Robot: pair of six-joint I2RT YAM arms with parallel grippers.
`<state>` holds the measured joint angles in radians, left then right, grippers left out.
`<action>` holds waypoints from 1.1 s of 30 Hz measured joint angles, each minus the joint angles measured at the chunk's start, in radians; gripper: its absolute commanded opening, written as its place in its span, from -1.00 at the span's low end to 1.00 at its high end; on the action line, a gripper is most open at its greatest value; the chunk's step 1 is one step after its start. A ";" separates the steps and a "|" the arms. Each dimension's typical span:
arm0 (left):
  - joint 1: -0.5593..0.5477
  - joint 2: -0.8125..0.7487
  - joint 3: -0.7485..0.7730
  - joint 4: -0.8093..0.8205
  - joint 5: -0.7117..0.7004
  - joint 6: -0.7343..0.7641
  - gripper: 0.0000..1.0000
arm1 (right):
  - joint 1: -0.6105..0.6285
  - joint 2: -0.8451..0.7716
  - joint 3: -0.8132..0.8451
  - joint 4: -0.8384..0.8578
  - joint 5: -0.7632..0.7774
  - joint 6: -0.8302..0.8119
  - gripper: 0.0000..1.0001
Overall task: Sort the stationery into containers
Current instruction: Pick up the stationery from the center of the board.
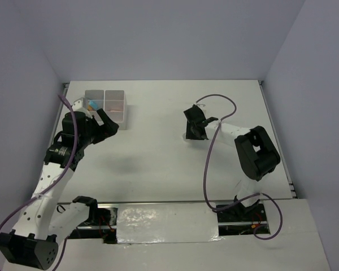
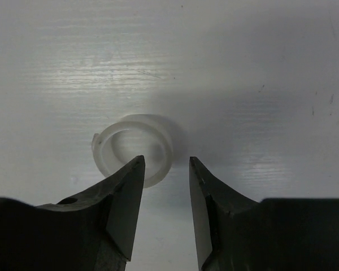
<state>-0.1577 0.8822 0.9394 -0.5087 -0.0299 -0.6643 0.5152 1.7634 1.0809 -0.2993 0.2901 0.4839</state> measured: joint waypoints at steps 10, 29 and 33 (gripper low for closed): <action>0.000 -0.015 -0.095 0.026 0.081 0.006 0.99 | -0.034 0.075 0.027 0.008 -0.060 0.003 -1.00; -0.203 0.332 -0.264 0.709 0.446 -0.218 0.82 | 0.312 -0.191 0.060 0.016 -0.049 0.058 -1.00; -0.203 0.368 -0.264 0.780 0.481 -0.246 0.65 | 0.332 -0.214 0.066 0.013 -0.038 0.058 -1.00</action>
<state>-0.3607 1.2503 0.6754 0.2718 0.4515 -0.9100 0.8471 1.5497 1.1469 -0.2859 0.2523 0.5419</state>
